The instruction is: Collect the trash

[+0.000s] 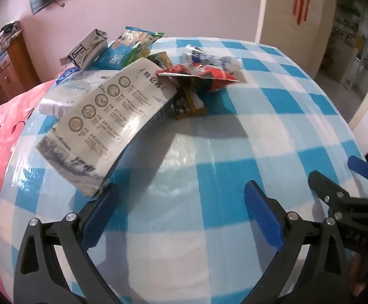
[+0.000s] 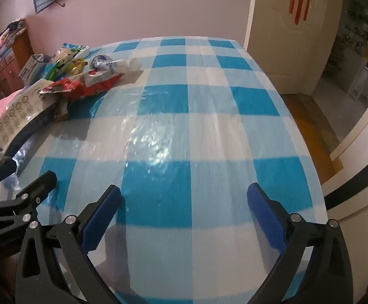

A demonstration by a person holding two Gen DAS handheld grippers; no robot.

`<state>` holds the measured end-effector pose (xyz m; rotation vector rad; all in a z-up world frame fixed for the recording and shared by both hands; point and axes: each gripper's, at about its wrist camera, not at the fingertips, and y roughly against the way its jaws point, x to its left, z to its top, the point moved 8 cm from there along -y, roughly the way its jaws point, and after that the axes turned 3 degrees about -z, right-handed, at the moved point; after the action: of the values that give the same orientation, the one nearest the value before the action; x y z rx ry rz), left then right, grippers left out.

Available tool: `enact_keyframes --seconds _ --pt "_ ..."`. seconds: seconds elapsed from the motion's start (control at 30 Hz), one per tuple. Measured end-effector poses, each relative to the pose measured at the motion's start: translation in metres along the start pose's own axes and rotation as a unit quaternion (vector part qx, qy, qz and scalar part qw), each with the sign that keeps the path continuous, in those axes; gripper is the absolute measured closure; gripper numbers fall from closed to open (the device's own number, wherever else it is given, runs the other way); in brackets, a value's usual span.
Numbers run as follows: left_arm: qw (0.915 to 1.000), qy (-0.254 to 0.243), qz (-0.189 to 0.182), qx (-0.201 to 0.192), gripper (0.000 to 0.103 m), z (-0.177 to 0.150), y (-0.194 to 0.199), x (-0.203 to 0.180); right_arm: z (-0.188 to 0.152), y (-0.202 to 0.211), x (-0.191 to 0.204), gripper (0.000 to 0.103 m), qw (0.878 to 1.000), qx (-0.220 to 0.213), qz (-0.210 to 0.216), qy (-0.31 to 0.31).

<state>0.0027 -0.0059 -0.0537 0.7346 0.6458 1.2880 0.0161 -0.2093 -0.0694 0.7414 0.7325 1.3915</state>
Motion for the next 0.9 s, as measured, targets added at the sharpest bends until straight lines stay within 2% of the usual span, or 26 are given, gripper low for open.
enact_keyframes --seconds 0.17,0.3,0.5,0.9 --pt "0.9995 -0.027 0.001 -0.018 0.004 -0.009 0.023 -0.005 -0.008 0.017 -0.003 0.004 0.999 -0.003 0.021 -0.025" --pt "0.9984 -0.040 0.002 -0.039 0.004 -0.015 0.049 -0.002 -0.008 0.035 0.000 0.004 0.999 -0.023 0.010 -0.019" --pt "0.9974 -0.027 0.015 -0.066 0.004 -0.021 0.077 0.018 -0.005 0.070 0.014 0.004 0.998 -0.062 0.000 0.003" --pt "0.9909 0.012 0.063 -0.118 0.004 -0.021 0.138 0.071 0.002 0.126 0.053 0.004 0.993 -0.109 0.020 0.029"
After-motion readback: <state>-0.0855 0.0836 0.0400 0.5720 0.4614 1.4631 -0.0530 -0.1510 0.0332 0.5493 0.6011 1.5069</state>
